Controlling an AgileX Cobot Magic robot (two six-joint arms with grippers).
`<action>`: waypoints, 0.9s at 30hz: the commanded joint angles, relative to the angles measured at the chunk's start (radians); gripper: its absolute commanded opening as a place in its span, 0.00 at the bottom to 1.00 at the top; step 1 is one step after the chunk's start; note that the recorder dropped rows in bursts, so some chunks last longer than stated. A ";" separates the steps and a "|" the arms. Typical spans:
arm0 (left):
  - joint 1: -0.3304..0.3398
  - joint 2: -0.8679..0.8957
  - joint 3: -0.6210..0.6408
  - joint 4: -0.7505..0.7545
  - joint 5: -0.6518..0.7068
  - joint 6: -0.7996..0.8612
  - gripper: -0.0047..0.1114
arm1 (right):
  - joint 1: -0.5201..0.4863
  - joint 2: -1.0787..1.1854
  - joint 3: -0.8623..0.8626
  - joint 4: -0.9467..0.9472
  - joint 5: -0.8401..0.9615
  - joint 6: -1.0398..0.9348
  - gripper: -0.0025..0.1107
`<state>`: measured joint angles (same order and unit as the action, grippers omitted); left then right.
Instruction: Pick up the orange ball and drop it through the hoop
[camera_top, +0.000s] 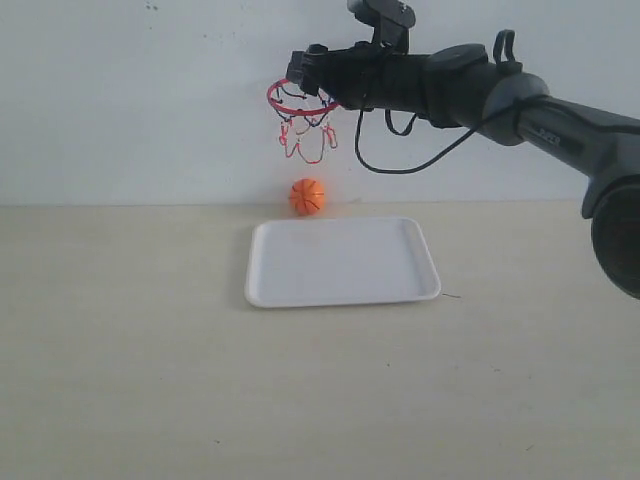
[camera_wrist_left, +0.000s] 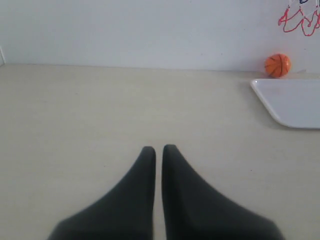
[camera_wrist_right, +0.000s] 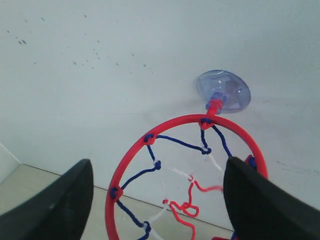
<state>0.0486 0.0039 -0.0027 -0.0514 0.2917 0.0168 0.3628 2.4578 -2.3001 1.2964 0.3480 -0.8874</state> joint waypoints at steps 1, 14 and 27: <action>0.000 -0.004 0.003 -0.010 -0.001 0.003 0.08 | -0.005 -0.018 -0.007 0.000 0.002 -0.003 0.63; 0.000 -0.004 0.003 -0.010 -0.001 0.003 0.08 | -0.156 -0.122 -0.007 -0.255 0.383 0.277 0.30; 0.000 -0.004 0.003 -0.010 -0.001 0.003 0.08 | -0.384 -0.122 -0.005 -0.137 0.873 0.329 0.02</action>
<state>0.0486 0.0039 -0.0027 -0.0514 0.2917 0.0168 0.0014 2.3506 -2.3017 1.1354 1.1698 -0.5736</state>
